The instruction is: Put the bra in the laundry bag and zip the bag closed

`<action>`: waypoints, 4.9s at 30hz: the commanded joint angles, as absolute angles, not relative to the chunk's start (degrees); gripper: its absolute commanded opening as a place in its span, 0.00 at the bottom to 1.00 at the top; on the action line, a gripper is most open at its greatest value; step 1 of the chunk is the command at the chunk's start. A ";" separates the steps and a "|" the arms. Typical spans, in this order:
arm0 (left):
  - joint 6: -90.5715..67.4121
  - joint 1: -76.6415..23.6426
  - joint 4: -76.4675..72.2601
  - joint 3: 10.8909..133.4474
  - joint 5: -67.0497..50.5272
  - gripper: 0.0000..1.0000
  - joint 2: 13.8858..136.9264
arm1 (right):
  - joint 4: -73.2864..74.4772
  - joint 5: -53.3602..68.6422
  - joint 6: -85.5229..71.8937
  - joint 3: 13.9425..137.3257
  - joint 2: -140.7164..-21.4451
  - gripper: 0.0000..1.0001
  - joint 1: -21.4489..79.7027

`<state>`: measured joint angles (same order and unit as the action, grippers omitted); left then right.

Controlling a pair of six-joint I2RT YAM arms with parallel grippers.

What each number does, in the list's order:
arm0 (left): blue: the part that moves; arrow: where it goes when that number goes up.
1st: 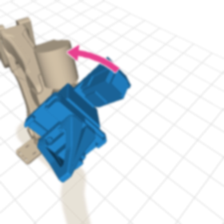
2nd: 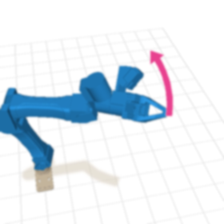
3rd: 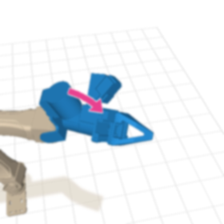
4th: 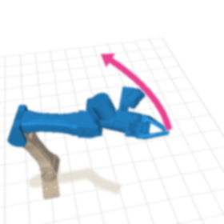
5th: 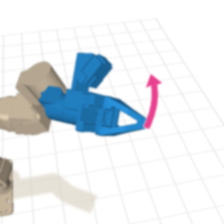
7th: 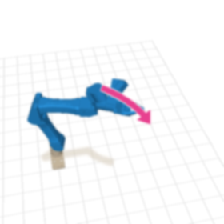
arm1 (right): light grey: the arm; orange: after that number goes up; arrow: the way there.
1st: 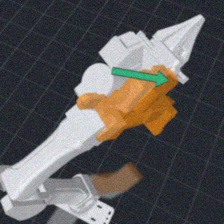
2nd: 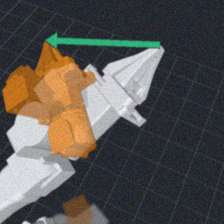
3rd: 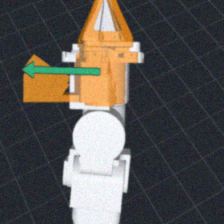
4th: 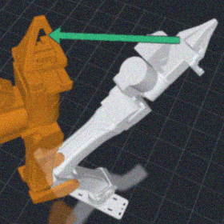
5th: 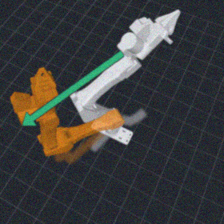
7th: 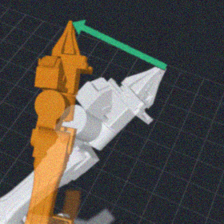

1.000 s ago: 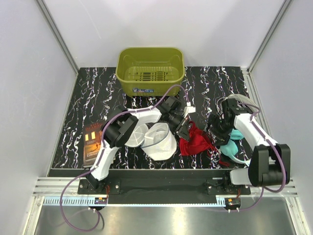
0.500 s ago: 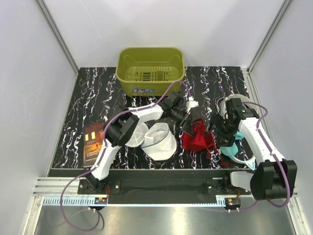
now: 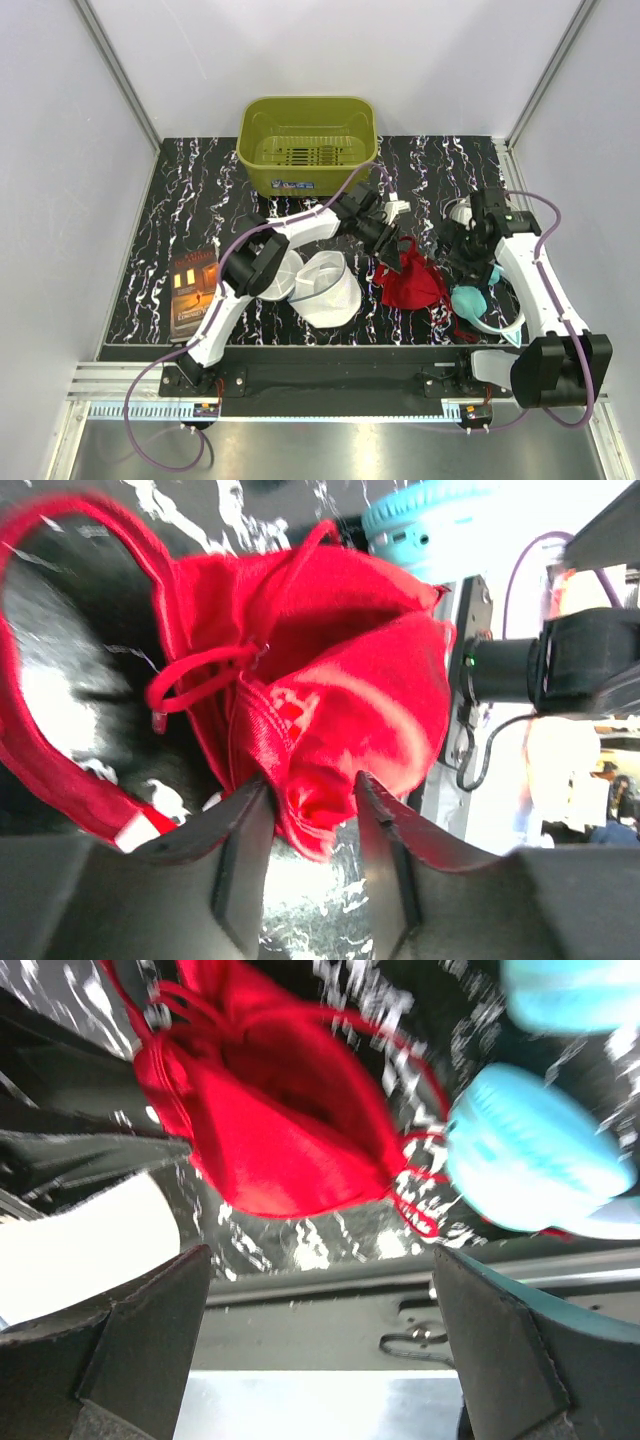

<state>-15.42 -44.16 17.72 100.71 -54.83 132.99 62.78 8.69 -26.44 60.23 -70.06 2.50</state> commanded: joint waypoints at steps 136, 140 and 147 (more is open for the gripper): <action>-33.92 -43.77 30.67 84.47 -24.70 0.58 95.98 | 30.59 25.83 -29.80 43.77 -84.47 0.43 -3.52; -35.86 -43.24 30.94 82.88 -23.73 0.60 93.00 | 30.67 30.13 -29.97 43.86 -82.36 0.20 -3.52; -41.73 -42.63 31.47 80.86 -22.24 0.70 88.51 | 31.64 37.43 -33.22 46.13 -73.41 0.00 -3.52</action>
<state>-36.77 -43.07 31.99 81.93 -23.99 93.36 32.38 30.48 -31.42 43.77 -80.20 -3.68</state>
